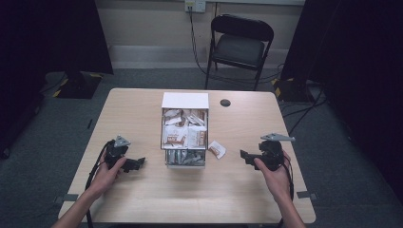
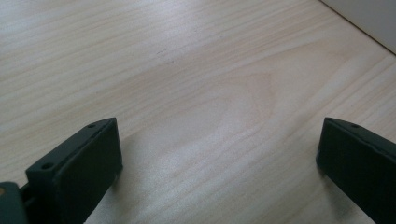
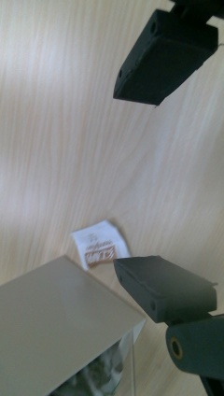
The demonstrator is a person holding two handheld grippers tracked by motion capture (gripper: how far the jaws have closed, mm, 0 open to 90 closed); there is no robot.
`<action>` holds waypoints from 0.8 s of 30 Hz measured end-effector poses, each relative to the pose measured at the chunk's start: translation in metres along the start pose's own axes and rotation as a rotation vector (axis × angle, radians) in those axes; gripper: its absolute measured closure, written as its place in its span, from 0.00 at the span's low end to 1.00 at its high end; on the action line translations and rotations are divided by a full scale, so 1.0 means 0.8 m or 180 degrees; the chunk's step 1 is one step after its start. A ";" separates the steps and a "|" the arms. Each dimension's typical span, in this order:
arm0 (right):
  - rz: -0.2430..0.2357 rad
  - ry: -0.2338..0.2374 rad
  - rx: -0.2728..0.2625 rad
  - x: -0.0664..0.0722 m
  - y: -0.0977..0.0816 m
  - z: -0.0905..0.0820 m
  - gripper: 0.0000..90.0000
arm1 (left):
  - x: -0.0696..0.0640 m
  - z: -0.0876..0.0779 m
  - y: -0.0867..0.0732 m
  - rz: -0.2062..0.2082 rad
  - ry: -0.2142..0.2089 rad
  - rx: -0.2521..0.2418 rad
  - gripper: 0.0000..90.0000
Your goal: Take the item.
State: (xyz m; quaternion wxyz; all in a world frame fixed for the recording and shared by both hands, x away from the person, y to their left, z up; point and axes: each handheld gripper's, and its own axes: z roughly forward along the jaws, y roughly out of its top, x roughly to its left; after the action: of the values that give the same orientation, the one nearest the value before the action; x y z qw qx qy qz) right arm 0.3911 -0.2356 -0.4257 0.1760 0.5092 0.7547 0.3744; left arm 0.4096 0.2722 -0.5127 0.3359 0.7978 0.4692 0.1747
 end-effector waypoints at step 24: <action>0.0356 -0.0662 0.0532 -0.063 -0.079 0.014 0.16 | 0.000 0.000 0.000 -0.0011 0.0002 -0.0006 0.00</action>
State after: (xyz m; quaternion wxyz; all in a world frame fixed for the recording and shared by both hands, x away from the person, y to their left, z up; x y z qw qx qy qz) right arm 0.3794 -0.2897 -0.4855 0.1891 0.5993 0.7315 0.2646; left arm 0.4096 0.2720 -0.5128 0.3368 0.7967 0.4704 0.1748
